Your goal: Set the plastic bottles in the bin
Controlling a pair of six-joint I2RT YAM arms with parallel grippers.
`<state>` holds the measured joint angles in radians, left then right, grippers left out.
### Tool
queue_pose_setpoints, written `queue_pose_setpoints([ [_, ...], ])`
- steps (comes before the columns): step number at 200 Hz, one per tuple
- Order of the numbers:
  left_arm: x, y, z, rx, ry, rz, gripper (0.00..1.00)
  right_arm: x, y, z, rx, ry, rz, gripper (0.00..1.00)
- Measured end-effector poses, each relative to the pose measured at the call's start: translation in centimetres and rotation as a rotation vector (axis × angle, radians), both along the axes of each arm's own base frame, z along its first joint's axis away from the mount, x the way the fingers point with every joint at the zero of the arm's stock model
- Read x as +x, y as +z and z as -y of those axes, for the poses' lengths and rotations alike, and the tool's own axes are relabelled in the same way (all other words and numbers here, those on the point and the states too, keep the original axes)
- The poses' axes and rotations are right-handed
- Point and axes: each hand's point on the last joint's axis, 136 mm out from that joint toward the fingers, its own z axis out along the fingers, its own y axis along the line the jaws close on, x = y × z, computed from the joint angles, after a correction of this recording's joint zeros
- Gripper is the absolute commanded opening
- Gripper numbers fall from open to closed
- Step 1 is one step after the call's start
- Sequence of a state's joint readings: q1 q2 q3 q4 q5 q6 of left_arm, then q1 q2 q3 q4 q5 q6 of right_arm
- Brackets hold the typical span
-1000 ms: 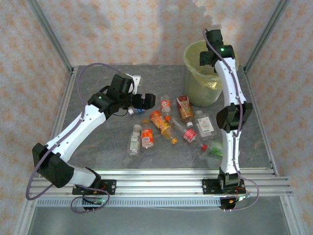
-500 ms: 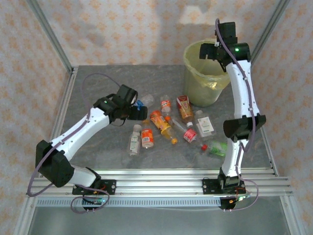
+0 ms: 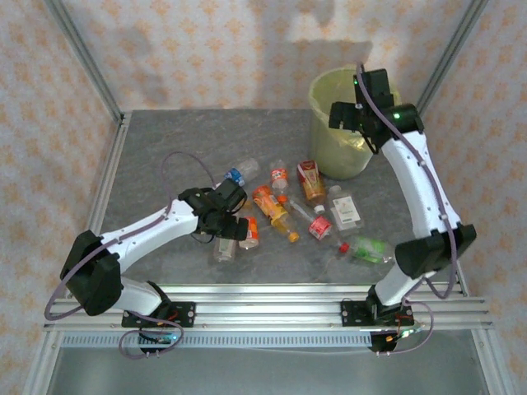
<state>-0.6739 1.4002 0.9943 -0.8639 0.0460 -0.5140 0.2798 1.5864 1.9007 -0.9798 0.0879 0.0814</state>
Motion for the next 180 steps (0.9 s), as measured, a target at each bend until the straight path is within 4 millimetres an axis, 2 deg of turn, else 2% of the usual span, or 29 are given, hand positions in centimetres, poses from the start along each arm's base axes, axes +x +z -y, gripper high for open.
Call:
queue_pose_setpoints([
  [35, -1.7, -1.7, -0.8, 0.03, 0.014, -0.053, 1.0, -2.8, 1.7, 1.5, 0.048, -0.07, 0.089, 0.99],
  [66, -2.0, -2.0, -0.9, 0.027, 0.019, -0.064, 1.0, -4.1, 2.4, 2.0, 0.084, -0.094, 0.142, 0.99],
  [97, -2.0, -2.2, -0.6, 0.018, 0.017, -0.071, 1.0, -4.2, 2.1, 2.0, 0.093, -0.102, 0.143, 0.99],
  [130, -2.2, -3.3, -0.7, 0.036, 0.02, -0.097, 1.0, -4.2, 1.9, 2.0, 0.096, -0.105, 0.139, 0.99],
  [180, -2.6, -4.4, -1.1, 0.058, 0.029, -0.126, 0.86, -4.0, 1.6, 1.8, 0.111, -0.104, 0.131, 0.99],
])
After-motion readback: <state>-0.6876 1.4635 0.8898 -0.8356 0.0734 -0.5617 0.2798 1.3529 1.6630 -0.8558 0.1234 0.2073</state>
